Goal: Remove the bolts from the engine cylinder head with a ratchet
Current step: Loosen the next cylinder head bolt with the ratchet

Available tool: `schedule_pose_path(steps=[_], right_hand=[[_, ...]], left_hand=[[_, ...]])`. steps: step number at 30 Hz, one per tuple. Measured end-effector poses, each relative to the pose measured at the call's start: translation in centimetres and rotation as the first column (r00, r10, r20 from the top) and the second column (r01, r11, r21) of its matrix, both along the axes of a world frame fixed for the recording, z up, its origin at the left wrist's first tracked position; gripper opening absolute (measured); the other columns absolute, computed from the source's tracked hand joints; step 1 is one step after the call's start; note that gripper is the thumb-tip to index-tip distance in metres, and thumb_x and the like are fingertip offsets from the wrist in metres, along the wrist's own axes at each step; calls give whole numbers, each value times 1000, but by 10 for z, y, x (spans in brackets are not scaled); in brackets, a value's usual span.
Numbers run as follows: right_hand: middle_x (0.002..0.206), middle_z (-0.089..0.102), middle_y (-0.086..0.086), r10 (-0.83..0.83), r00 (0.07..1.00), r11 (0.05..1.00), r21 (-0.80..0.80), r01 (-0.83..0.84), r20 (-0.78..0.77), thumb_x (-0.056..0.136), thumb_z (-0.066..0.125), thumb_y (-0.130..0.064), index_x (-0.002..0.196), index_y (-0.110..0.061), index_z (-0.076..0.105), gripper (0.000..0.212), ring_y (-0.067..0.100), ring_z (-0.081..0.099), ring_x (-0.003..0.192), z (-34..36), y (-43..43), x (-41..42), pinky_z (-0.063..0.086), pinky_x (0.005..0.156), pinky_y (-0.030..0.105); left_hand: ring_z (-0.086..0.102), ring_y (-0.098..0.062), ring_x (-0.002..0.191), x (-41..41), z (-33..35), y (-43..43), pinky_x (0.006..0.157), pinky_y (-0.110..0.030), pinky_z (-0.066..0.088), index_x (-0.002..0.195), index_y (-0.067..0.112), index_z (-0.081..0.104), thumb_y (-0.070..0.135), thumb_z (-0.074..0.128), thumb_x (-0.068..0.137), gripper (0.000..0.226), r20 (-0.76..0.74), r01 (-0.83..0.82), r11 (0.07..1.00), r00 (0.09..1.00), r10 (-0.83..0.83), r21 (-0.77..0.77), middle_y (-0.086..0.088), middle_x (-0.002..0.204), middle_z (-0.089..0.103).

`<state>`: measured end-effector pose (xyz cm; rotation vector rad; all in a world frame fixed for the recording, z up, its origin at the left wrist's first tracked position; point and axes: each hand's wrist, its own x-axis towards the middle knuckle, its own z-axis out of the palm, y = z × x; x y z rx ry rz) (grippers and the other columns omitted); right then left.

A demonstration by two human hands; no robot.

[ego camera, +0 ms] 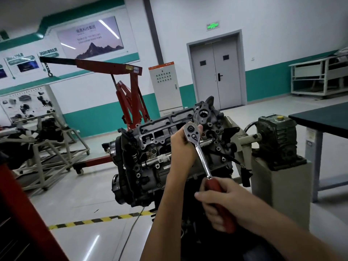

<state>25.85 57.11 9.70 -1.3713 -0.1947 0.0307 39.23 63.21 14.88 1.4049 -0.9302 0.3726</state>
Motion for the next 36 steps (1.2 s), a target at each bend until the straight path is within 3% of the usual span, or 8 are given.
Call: schedule_pose_path(steps=[4,7,10,15,20,24,27,36], right_hand=[[43,47,0,-170,983,813,-554,178,66,80,67,-22,62,-12,52,25,15,39,31,38,-66,-5,33,32,20],[47,52,2,-229,952,642,-703,305,204,78,68,-24,68,-8,57,21,17,45,35,59,-87,-6,38,34,24],[42,47,-1,-273,931,702,-612,364,241,82,65,-15,61,-13,51,25,14,43,33,35,-60,-5,39,35,24],[44,35,-3,-460,871,874,-87,479,170,82,60,-11,61,-20,45,27,10,31,32,-22,39,14,27,35,16],[37,36,-7,-451,872,834,-258,487,188,82,56,-6,63,-16,42,26,8,33,28,-14,26,13,28,34,17],[45,50,-4,-346,872,477,-735,482,347,80,63,-6,58,-17,48,28,4,43,34,32,-56,-5,39,38,18],[54,53,1,-365,798,215,-790,574,480,79,65,-10,57,-20,49,29,11,50,44,53,-80,-3,44,46,25],[41,43,-8,-677,643,616,-203,761,357,77,61,-5,58,-17,45,28,4,39,35,-25,54,25,30,37,9]], left_hand=[[32,0,51,1,0,0,51,-11,30,53,31,40,12,61,92,49,-9,19,1000,1000,-19,-22,17,49,39],[33,0,50,0,-1,0,51,-10,30,50,37,47,9,60,92,52,0,10,1000,1000,-10,-27,17,48,41],[32,0,51,0,-4,-1,51,-12,30,53,32,42,13,60,93,47,7,-9,998,1000,9,-58,16,50,40],[31,-5,57,0,-5,-3,57,-22,32,59,27,36,17,61,93,44,-16,-3,998,1000,2,-62,15,55,35],[40,-3,59,7,-1,1,57,-18,34,55,29,40,15,63,92,45,-18,18,1000,1000,-19,-12,14,55,42],[30,-1,51,8,4,2,52,-19,29,53,28,38,4,61,89,49,29,20,996,999,-23,83,16,48,38],[27,-2,51,8,4,-1,53,-25,26,55,23,42,-3,58,88,45,25,22,997,999,-24,74,15,48,38],[29,0,56,2,-2,-6,54,-17,29,59,31,39,13,62,93,45,13,23,1000,1000,-23,-21,18,53,37]])
